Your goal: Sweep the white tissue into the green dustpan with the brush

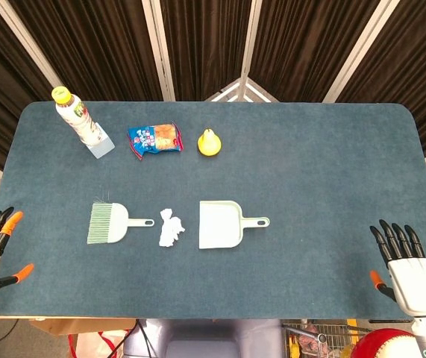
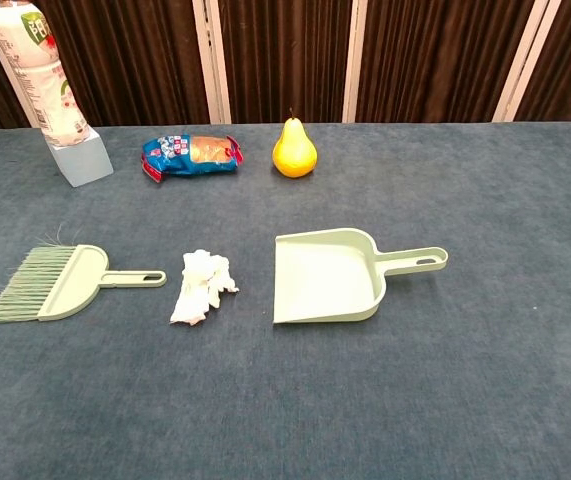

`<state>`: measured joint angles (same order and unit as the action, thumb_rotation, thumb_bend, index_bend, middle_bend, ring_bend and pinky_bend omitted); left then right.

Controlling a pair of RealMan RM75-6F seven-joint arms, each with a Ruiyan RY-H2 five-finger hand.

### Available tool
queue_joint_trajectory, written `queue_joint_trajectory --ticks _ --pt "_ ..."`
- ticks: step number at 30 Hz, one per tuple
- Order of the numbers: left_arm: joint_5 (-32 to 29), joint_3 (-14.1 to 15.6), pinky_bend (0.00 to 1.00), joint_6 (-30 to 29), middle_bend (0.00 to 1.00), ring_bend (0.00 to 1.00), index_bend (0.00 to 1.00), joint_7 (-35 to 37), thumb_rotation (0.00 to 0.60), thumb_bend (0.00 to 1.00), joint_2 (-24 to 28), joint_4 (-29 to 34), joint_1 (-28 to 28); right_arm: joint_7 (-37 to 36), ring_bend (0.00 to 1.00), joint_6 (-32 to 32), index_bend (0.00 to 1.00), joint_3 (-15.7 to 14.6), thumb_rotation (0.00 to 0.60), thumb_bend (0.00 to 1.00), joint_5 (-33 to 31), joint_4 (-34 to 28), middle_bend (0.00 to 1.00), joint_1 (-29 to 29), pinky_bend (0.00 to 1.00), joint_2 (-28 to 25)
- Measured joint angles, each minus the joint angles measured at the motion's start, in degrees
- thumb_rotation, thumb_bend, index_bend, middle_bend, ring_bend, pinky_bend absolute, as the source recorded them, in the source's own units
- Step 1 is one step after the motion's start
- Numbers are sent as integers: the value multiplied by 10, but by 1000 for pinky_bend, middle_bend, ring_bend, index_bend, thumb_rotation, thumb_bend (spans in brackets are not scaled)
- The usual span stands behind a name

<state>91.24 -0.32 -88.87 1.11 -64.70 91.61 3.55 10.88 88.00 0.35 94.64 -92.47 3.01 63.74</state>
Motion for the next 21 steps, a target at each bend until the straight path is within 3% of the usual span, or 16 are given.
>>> queue_joint_trajectory --ticks 4,7,9,12,15,21 --pt "2 1 0 1 0 0 0 0 600 0 1 0 0 -2 0 -6 0 5 600 304 -2 -7 0 6 16 -2" --pt "3 2 0 0 0 0 0 1 600 0 1 0 0 -2 98 -17 0 12 600 304 -9 -21 61 15 200 -3" --pt "3 1 0 -1 0 0 0 1 600 0 1 0 0 3 283 -29 0 20 600 304 -16 -36 226 25 397 -3" --pt "2 1 0 1 0 0 0 2 600 0 1 1 1 14 536 -51 0 35 600 304 -32 -65 484 44 608 0" --pt "2 1 0 3 0 0 0 1 600 0 1 2 1 39 739 -79 0 49 600 304 -49 -87 697 66 761 10" --pt "-2 2 0 9 0 0 0 2 600 0 5 6 2 118 849 -134 86 68 600 311 -98 -114 814 107 836 48"
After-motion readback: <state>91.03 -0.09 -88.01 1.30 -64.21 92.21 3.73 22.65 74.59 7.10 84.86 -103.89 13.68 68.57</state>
